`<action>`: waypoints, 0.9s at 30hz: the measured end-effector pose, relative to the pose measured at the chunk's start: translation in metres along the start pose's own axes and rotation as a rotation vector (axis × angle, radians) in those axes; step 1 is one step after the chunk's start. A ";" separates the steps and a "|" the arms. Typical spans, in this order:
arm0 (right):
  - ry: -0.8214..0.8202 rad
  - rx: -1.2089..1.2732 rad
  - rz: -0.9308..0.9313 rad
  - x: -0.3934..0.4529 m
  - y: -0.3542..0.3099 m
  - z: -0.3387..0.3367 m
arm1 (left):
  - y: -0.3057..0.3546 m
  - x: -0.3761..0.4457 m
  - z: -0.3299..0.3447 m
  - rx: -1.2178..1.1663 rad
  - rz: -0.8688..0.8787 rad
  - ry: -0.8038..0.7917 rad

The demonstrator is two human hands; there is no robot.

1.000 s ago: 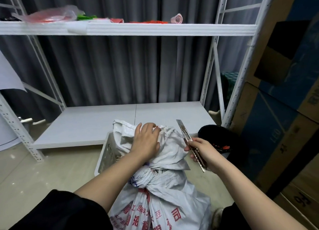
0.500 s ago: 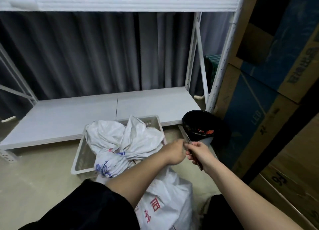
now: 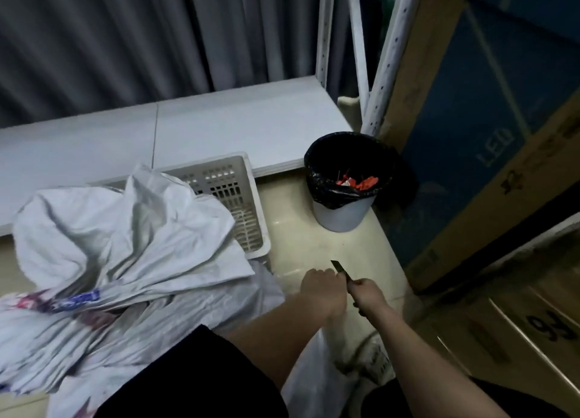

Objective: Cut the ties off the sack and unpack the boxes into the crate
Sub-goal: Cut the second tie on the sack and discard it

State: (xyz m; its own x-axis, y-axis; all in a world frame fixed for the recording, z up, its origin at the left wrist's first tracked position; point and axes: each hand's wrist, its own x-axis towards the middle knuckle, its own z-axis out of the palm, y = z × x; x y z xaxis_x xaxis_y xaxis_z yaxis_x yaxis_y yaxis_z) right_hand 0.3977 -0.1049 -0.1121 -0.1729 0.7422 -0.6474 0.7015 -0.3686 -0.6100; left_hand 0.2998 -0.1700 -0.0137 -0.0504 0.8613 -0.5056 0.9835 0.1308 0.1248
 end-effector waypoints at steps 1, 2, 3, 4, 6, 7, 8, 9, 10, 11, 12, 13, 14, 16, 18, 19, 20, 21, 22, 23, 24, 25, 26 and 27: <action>0.009 -0.002 0.005 0.011 0.008 0.006 | 0.000 0.006 0.005 0.015 0.002 0.002; 0.014 -0.006 0.009 0.023 0.016 0.012 | -0.001 0.014 0.011 0.033 0.004 0.004; 0.017 -0.019 0.011 0.033 0.023 0.018 | -0.002 0.021 0.016 0.053 0.004 -0.001; 0.019 -0.031 0.012 0.040 0.028 0.025 | -0.003 0.025 0.021 0.076 0.000 -0.009; 0.003 -0.028 0.013 0.051 0.036 0.037 | -0.008 0.030 0.029 0.126 -0.014 -0.036; -0.009 -0.002 0.030 0.057 0.041 0.044 | -0.011 0.032 0.035 0.142 -0.023 -0.052; -0.002 0.021 0.039 0.063 0.047 0.052 | -0.014 0.033 0.040 0.146 -0.034 -0.064; 0.007 0.034 0.045 0.068 0.052 0.060 | -0.016 0.035 0.043 0.151 -0.045 -0.077; 0.018 0.028 0.051 0.072 0.058 0.067 | -0.019 0.036 0.046 0.169 -0.042 -0.087; 0.027 0.027 0.058 0.074 0.063 0.073 | -0.020 0.036 0.047 0.192 -0.031 -0.095; 0.025 0.043 0.078 0.076 0.067 0.080 | -0.021 0.037 0.050 0.207 -0.021 -0.108; 0.019 0.061 0.095 0.079 0.074 0.085 | -0.022 0.038 0.052 0.209 -0.016 -0.122; 0.011 0.069 0.110 0.083 0.080 0.089 | -0.023 0.039 0.055 0.192 -0.020 -0.124; 0.001 0.053 0.139 0.094 0.095 0.096 | -0.026 0.041 0.061 0.113 -0.046 -0.099; 0.012 0.043 0.187 0.109 0.115 0.104 | -0.027 0.041 0.064 0.075 -0.055 -0.093; 0.019 0.053 0.208 0.115 0.122 0.107 | -0.028 0.041 0.064 0.099 -0.044 -0.102; 0.028 0.060 0.229 0.116 0.125 0.108 | -0.027 0.041 0.063 0.130 -0.028 -0.118; 0.038 0.061 0.250 0.108 0.117 0.104 | -0.027 0.040 0.062 0.149 -0.015 -0.124; 0.038 0.066 0.266 0.099 0.109 0.100 | -0.027 0.040 0.062 0.150 -0.010 -0.120; 0.038 0.072 0.283 0.094 0.105 0.097 | -0.027 0.040 0.063 0.138 -0.012 -0.114; 0.037 0.078 0.301 0.090 0.101 0.094 | -0.027 0.039 0.064 0.120 -0.014 -0.110; 0.037 0.083 0.316 0.087 0.098 0.091 | -0.027 0.039 0.064 0.108 -0.014 -0.109; 0.046 0.085 0.322 0.088 0.099 0.090 | -0.027 0.038 0.065 0.103 -0.015 -0.110; 0.051 0.093 0.333 0.088 0.100 0.090 | -0.027 0.038 0.065 0.099 -0.016 -0.109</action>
State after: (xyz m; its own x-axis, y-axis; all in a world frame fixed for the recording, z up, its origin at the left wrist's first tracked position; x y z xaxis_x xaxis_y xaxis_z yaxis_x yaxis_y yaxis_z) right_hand 0.3903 -0.1265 -0.2706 0.0917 0.5990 -0.7955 0.6473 -0.6429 -0.4095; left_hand 0.2823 -0.1724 -0.0916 -0.0523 0.8002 -0.5974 0.9953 0.0904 0.0341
